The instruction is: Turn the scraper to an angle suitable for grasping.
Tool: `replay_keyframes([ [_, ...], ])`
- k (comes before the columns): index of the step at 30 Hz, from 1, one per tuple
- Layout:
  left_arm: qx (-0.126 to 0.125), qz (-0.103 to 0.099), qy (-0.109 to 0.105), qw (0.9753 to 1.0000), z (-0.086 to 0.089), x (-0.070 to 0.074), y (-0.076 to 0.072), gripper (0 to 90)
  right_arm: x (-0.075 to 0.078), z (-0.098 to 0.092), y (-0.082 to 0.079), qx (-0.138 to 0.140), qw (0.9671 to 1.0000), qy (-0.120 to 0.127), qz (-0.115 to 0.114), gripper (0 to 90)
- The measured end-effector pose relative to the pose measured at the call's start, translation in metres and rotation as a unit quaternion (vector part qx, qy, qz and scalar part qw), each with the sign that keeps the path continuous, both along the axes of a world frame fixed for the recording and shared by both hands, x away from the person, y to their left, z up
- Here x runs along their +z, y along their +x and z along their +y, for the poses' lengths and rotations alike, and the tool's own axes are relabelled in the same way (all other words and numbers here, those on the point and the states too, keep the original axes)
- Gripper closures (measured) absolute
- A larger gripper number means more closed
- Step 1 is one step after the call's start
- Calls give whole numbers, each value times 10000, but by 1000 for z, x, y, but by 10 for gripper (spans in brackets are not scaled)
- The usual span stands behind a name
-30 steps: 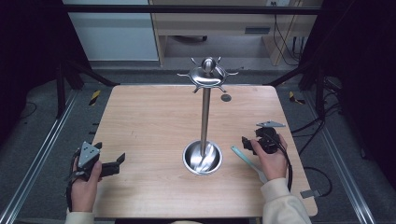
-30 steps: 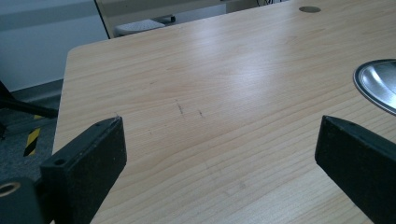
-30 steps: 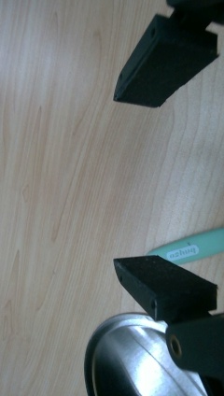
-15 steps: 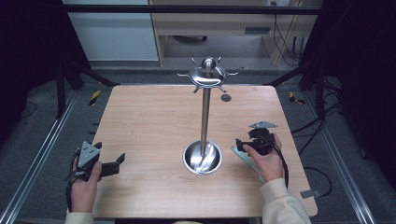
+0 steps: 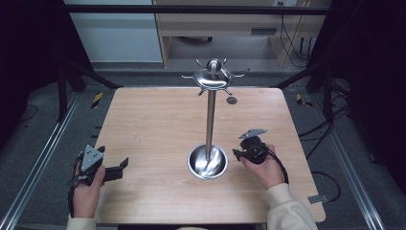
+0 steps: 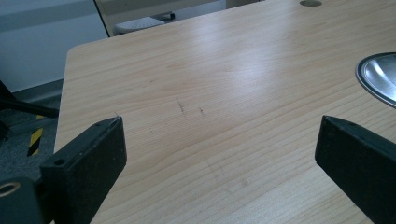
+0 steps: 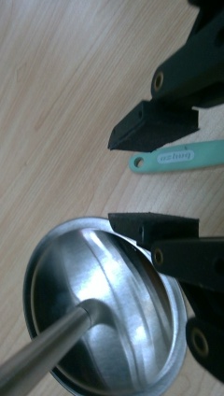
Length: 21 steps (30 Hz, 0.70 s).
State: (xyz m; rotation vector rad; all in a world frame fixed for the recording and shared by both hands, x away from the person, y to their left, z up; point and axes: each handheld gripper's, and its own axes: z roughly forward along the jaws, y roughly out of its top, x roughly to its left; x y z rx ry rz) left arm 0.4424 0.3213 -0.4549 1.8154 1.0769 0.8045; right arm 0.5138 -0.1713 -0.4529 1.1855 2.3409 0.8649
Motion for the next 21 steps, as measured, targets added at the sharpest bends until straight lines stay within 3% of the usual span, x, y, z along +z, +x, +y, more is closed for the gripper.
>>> replay_keyframes([
  [2,-19,8,29,10000,-1,0,0,19,-1,0,0,87,9999,-33,65,754],
  [8,-27,26,57,10000,-2,-1,1,19,-3,-3,1,127,9998,-74,111,896],
  [21,-33,70,91,9999,-3,-2,2,18,-12,-4,7,64,9991,-263,323,900],
])
